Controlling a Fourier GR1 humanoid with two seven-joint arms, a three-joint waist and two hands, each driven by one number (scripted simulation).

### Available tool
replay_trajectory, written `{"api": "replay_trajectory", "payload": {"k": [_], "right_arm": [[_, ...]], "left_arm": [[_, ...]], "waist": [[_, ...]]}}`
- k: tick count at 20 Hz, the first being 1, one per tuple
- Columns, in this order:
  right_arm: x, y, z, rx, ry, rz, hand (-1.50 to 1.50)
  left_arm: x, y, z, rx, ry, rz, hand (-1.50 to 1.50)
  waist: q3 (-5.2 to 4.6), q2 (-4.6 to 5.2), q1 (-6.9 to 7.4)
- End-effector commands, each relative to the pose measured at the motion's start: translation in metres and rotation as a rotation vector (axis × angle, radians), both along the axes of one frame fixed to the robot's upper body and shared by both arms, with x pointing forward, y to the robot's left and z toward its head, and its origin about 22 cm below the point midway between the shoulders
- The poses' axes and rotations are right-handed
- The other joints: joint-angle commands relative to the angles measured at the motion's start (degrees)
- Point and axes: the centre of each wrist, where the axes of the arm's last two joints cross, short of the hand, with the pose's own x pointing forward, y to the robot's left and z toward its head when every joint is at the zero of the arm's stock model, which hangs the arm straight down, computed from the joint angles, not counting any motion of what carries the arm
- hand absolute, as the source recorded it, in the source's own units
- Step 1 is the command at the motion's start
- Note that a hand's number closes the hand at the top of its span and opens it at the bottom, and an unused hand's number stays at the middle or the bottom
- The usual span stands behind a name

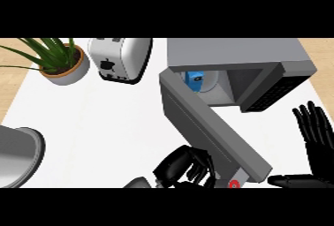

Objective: Pick up the milk, place it into the microwave and close the microwave

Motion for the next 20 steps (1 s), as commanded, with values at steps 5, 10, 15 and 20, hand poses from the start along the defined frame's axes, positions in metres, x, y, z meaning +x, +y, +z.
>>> {"api": "replay_trajectory", "payload": {"k": [5, 10, 15, 20], "right_arm": [[-0.004, -0.011, 0.035, 0.041, -0.046, 0.119, -1.5], [0.005, -0.005, 0.052, 0.034, -0.047, 0.207, -1.5], [0.006, -0.006, 0.067, 0.01, -0.066, 0.343, -1.5], [0.012, 0.002, 0.084, 0.013, -0.09, 0.414, -1.5]], "left_arm": [[0.003, -0.025, 0.0, -0.059, -0.031, 0.16, 1.5], [0.024, -0.031, 0.021, -0.14, -0.056, 0.249, 1.5], [0.036, -0.038, 0.034, -0.182, -0.134, 0.299, 1.5], [0.065, -0.04, 0.053, -0.202, -0.105, 0.369, 1.5]], "waist": [[-0.11, 0.6, -3.02], [-0.19, 1.05, -4.54], [-0.2, 1.45, -7.67], [-0.23, 2.17, -9.58]]}}
